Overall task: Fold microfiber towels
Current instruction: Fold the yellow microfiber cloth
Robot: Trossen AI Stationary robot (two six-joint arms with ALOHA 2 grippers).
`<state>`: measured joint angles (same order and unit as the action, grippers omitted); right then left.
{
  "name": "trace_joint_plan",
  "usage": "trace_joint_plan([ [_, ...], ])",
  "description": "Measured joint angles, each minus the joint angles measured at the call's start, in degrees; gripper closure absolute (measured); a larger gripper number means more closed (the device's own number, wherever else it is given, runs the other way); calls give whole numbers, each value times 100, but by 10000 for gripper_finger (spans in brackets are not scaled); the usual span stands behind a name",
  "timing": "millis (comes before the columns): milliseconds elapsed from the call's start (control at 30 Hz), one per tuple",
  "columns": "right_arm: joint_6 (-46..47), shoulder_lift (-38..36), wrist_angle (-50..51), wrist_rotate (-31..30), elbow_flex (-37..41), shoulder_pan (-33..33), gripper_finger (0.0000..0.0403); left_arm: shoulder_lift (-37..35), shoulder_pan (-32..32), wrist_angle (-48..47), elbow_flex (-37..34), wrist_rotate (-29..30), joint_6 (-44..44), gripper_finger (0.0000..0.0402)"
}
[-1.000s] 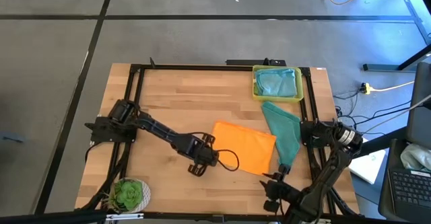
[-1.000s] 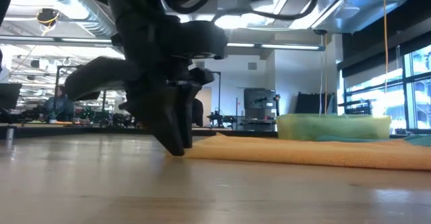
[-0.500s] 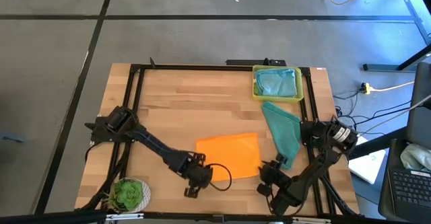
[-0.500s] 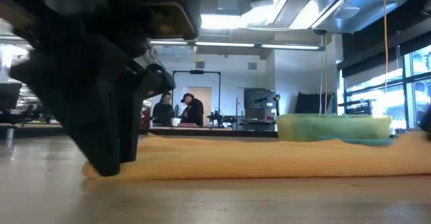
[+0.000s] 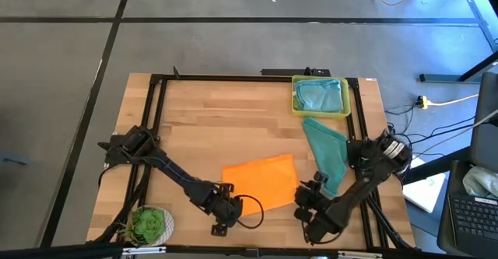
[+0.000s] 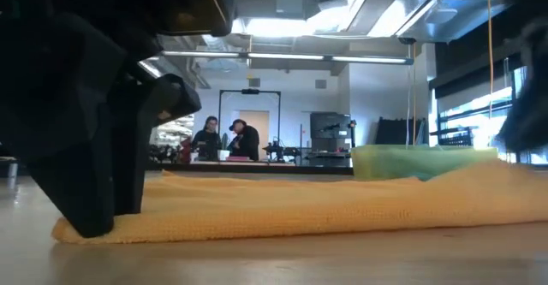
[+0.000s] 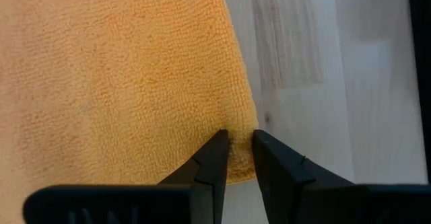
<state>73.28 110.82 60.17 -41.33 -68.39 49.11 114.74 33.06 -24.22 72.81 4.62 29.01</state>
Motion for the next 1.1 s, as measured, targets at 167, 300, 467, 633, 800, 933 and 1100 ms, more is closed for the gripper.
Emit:
trace_joint_plan([
  [167, -550, -897, -131, 310, -97, 30, 270, -36, -21, -14, -10, 310, -202, 331],
  [300, -1565, -1762, -1133, 793, 418, -363, 254, -35, -42, 3, -10, 637, -214, 331],
  [467, -3004, -2229, -3925, 1429, 1674, -1226, 236, -39, -24, 66, -8, 771, -119, 331],
  [633, -3405, -2165, -4499, 1789, 2424, -1935, 235, -50, 86, 27, -4, 322, -100, 331],
  [800, -3779, -2167, -4583, 1883, 2658, -2376, 234, -58, 223, -3, 1, 324, -105, 331],
  [933, -4049, -2137, -4868, 2383, 2989, -2823, 234, -59, 227, -6, 1, 472, -96, 331],
  [1100, -4373, -2063, -5370, 2640, 3328, -3233, 234, -62, 225, 58, 5, 721, -60, 331],
])
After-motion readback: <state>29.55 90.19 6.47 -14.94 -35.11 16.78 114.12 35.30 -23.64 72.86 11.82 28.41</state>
